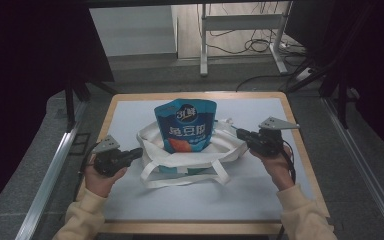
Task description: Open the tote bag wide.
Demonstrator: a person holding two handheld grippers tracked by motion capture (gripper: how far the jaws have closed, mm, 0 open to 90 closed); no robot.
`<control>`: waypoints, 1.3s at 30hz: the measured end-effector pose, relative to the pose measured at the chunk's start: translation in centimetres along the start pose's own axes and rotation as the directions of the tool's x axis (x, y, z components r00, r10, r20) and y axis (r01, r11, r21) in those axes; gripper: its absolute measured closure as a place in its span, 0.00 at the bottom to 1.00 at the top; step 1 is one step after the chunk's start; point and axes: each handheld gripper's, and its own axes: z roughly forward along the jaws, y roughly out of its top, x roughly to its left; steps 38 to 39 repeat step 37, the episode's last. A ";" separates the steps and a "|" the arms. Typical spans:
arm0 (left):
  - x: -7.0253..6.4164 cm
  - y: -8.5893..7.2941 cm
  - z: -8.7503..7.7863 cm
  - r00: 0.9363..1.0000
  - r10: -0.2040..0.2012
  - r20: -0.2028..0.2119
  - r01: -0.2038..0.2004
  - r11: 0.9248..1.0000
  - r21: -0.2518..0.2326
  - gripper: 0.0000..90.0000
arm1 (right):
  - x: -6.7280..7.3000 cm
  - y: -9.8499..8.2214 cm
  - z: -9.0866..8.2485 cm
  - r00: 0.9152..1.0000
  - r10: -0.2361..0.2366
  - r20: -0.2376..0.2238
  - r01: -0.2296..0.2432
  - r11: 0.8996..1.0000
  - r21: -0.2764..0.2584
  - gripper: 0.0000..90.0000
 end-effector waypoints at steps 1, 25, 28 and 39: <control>0.2 -0.2 -0.3 1.000 -0.005 -0.008 0.005 1.000 -0.003 0.96 | -0.1 -0.3 -0.4 1.000 0.001 0.000 -0.001 1.000 -0.001 0.91; 1.7 -4.4 0.3 0.990 -0.027 -0.138 0.038 0.996 0.080 0.44 | -2.1 -8.9 -2.8 0.997 0.058 0.056 -0.066 0.988 0.143 0.46; 1.8 -4.5 0.3 0.990 -0.022 -0.142 0.034 0.996 0.083 0.44 | -2.1 -9.0 -2.8 0.996 0.064 0.058 -0.072 0.988 0.138 0.46; 2.2 -4.8 0.7 0.988 -0.022 -0.156 0.036 0.995 0.088 0.38 | -2.2 -9.2 -3.3 0.995 0.068 0.073 -0.076 0.991 0.109 0.43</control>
